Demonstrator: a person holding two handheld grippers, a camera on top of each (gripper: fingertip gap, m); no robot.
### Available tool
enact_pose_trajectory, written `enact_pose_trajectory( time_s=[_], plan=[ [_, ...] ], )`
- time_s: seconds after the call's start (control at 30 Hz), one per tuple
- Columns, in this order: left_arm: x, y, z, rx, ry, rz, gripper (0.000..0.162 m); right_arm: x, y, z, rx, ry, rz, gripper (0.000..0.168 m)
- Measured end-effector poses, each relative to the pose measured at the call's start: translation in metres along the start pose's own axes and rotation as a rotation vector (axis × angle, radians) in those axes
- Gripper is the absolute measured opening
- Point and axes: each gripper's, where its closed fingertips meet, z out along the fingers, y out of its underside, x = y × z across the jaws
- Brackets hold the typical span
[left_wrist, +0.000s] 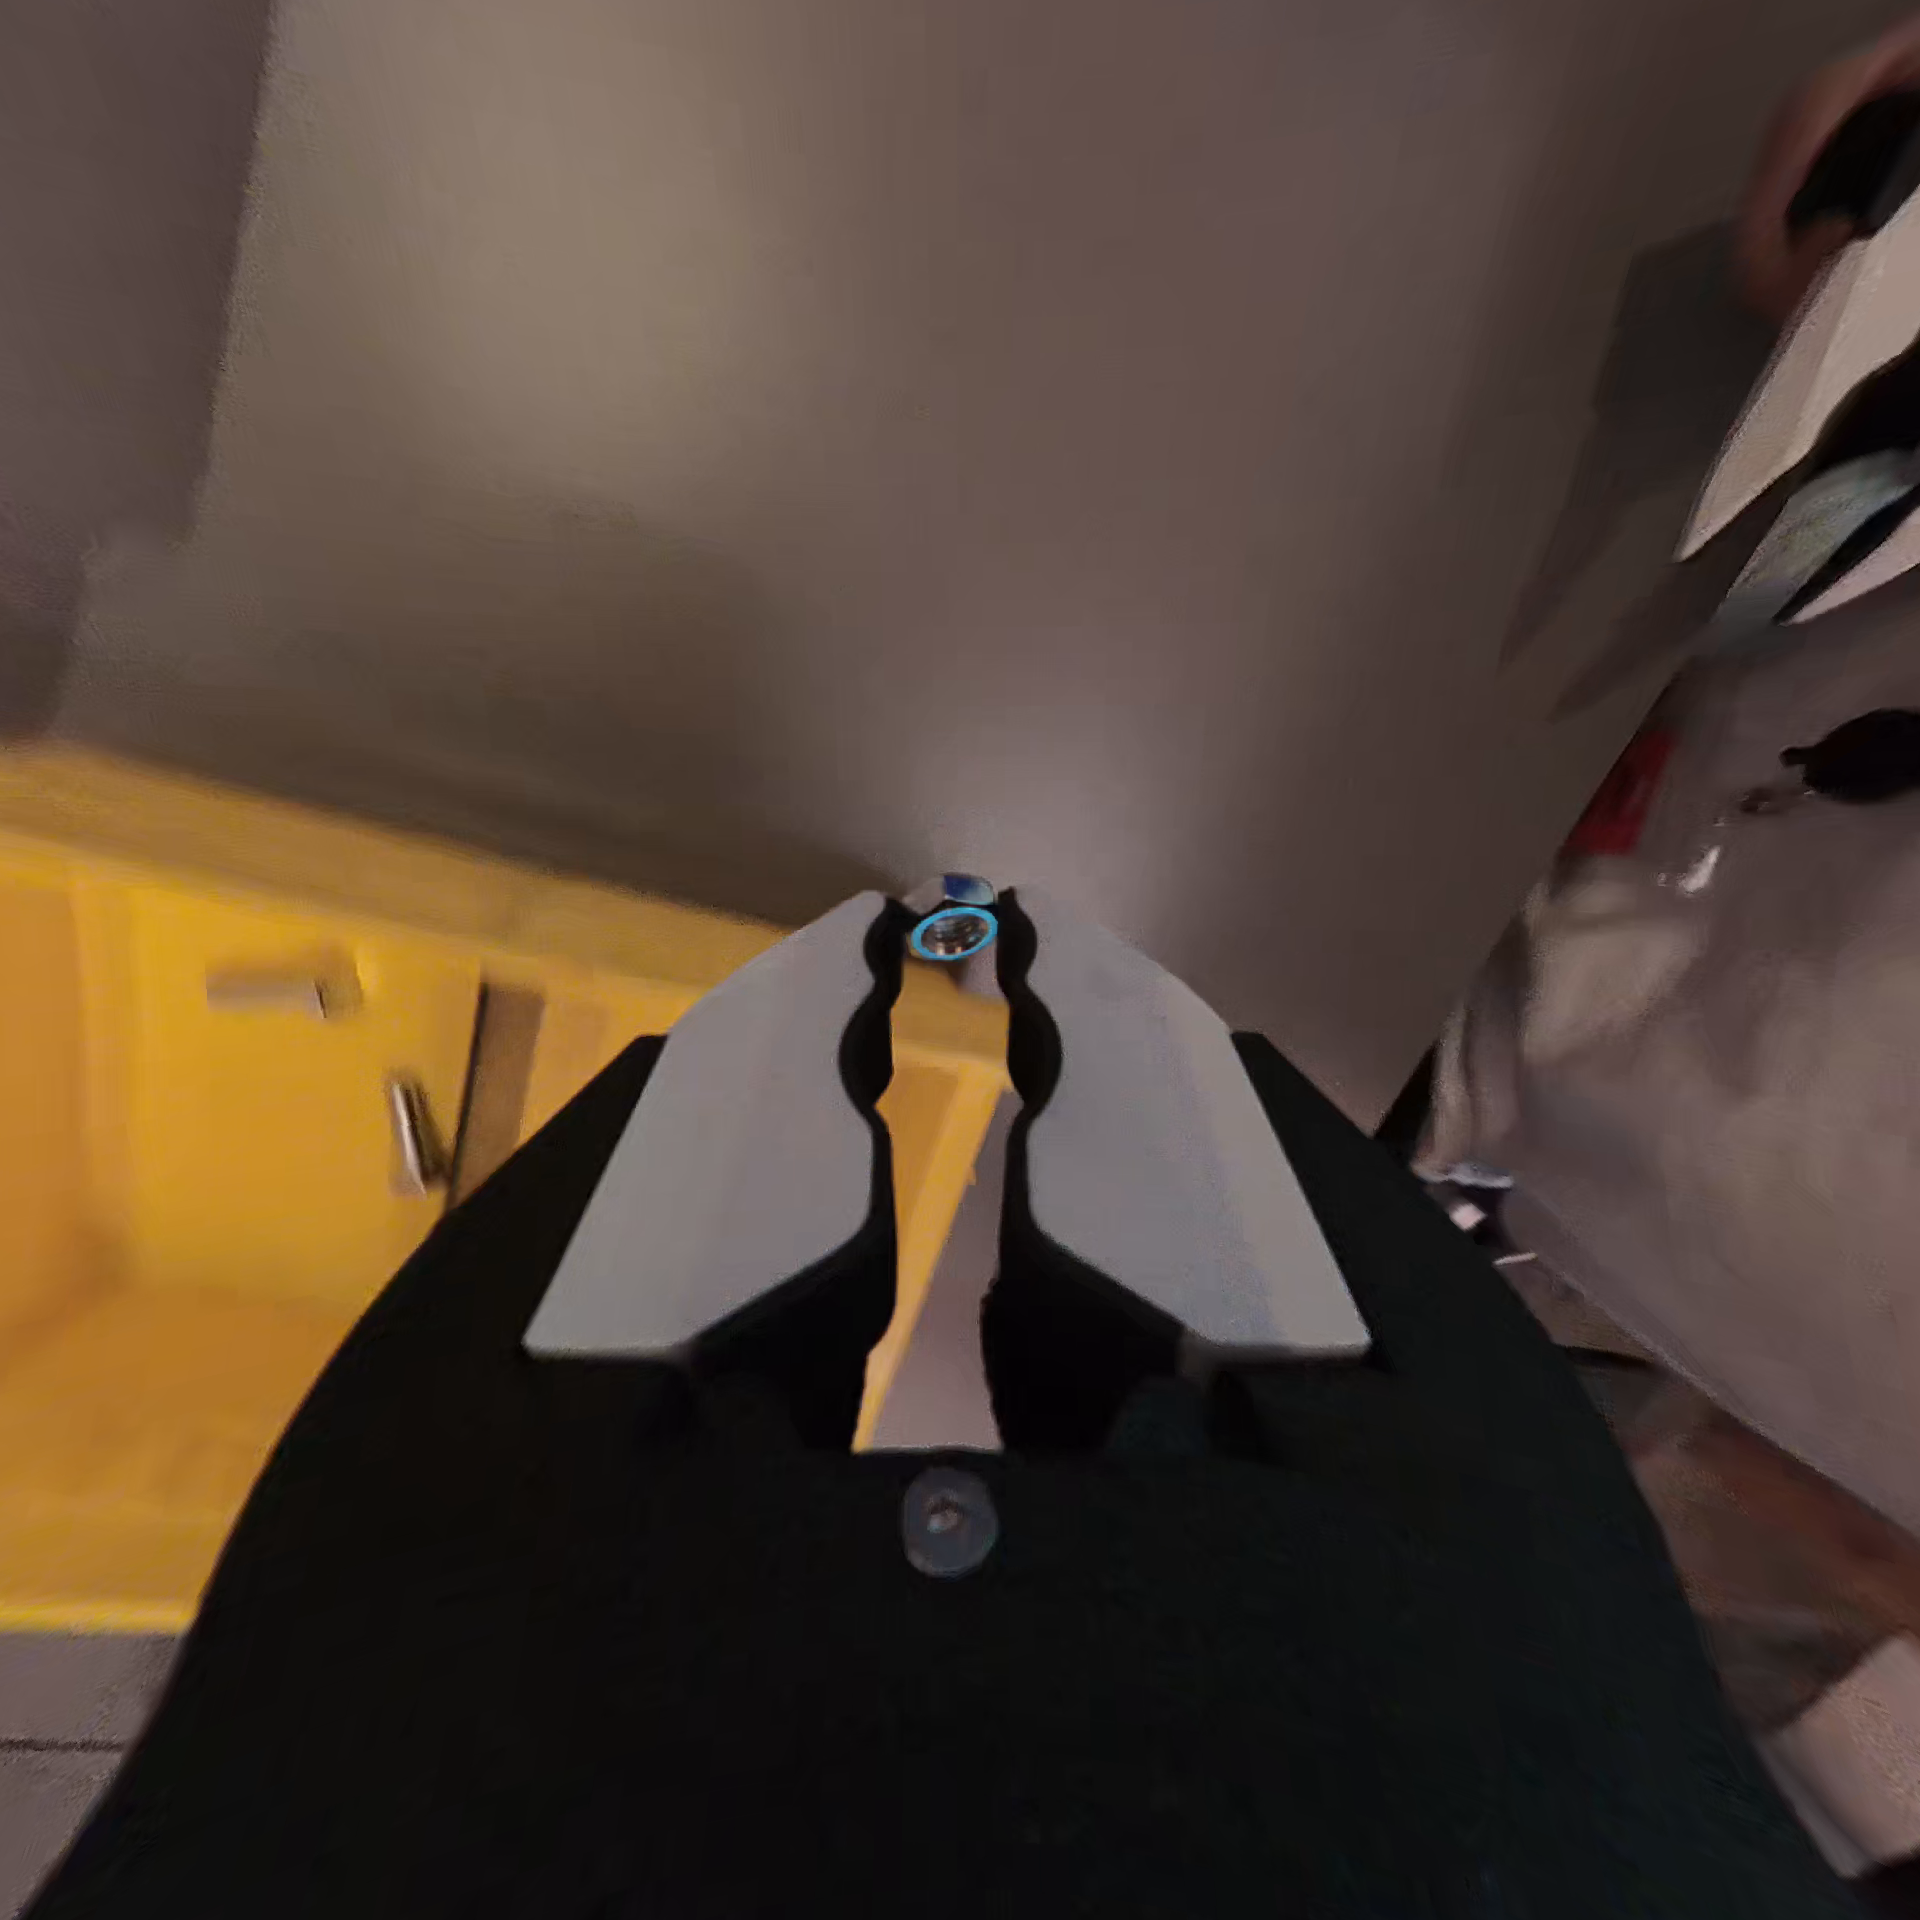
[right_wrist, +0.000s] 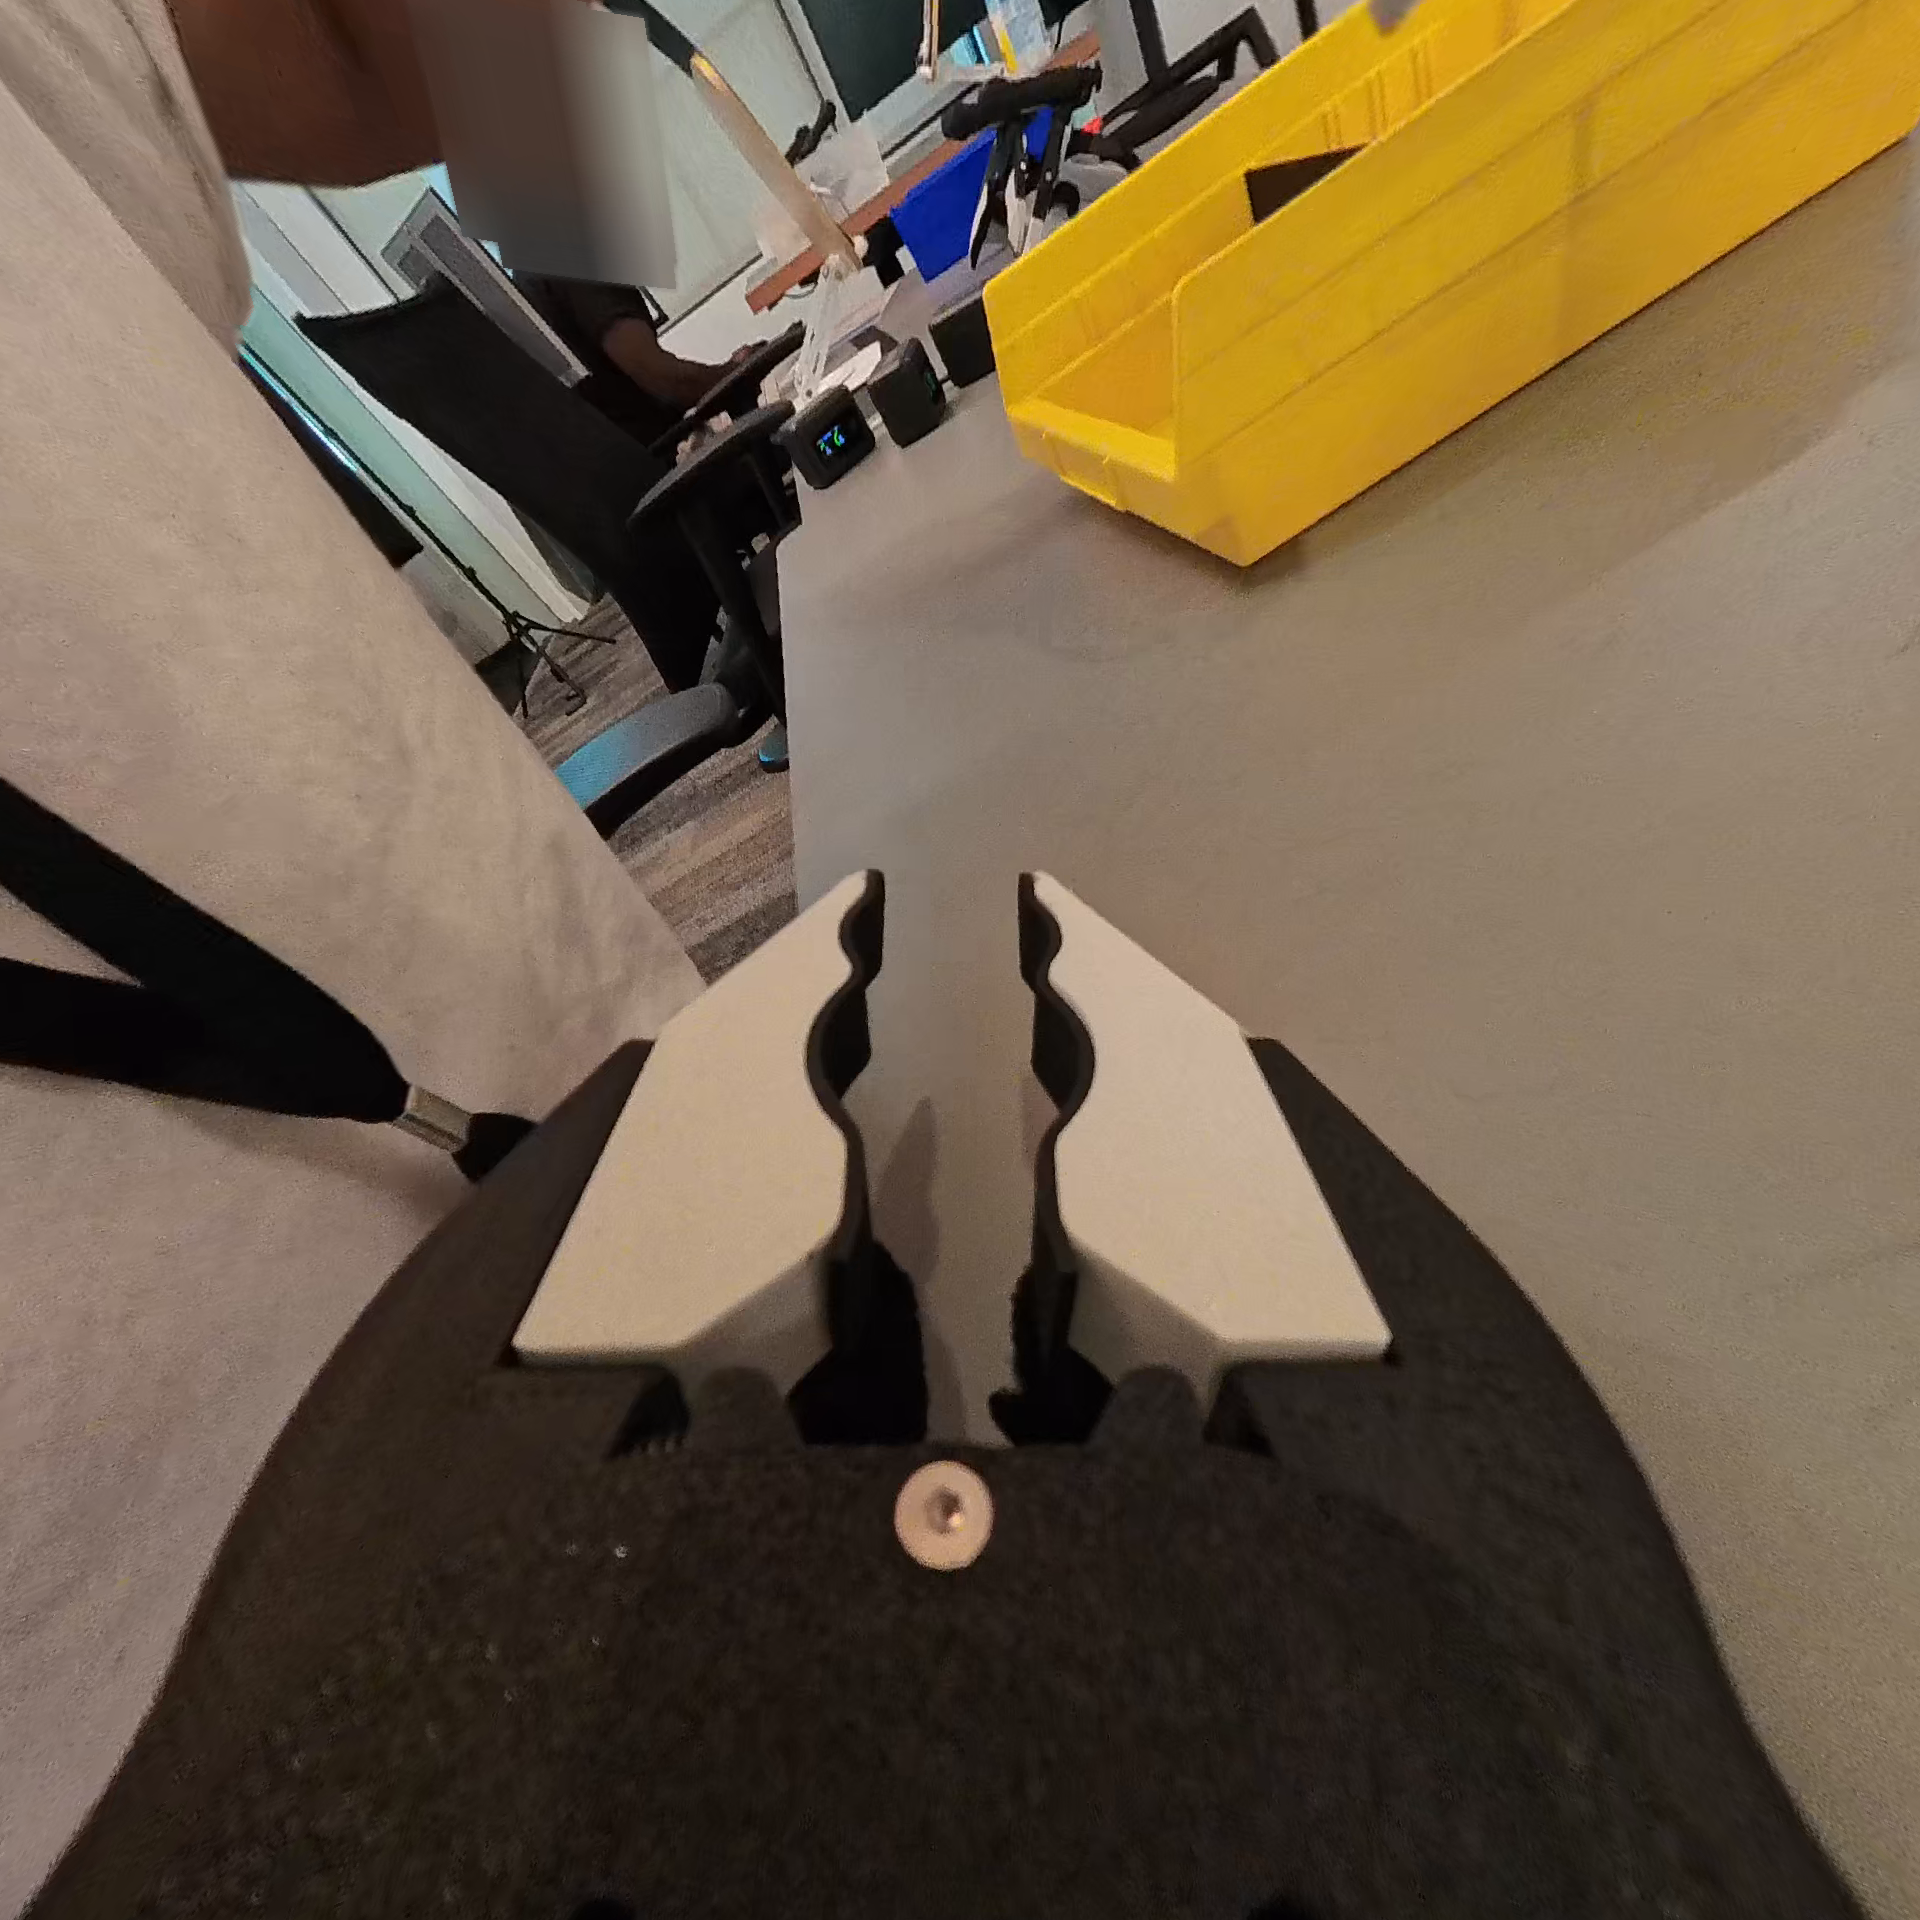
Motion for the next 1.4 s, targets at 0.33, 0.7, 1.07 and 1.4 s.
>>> enact_pose_trajectory(
  time_s=[0.33,0.7,1.07,1.4],
  plan=[
    [0.018,-0.066,0.132,-0.219,-0.036,0.406,0.017,0.015,-0.001,-0.014,0.028,0.102,-0.023,0.025],
    [0.01,-0.077,0.153,-0.184,-0.049,0.418,0.017,0.028,-0.008,-0.033,0.1,0.163,-0.011,0.025],
    [-0.058,-0.03,-0.031,0.223,-0.243,0.131,0.039,0.032,-0.001,-0.042,0.088,0.202,-0.008,0.025],
    [-0.167,0.081,-0.002,0.074,-0.237,0.042,0.04,0.028,0.014,-0.008,-0.047,0.145,-0.078,0.025]
  ],
)
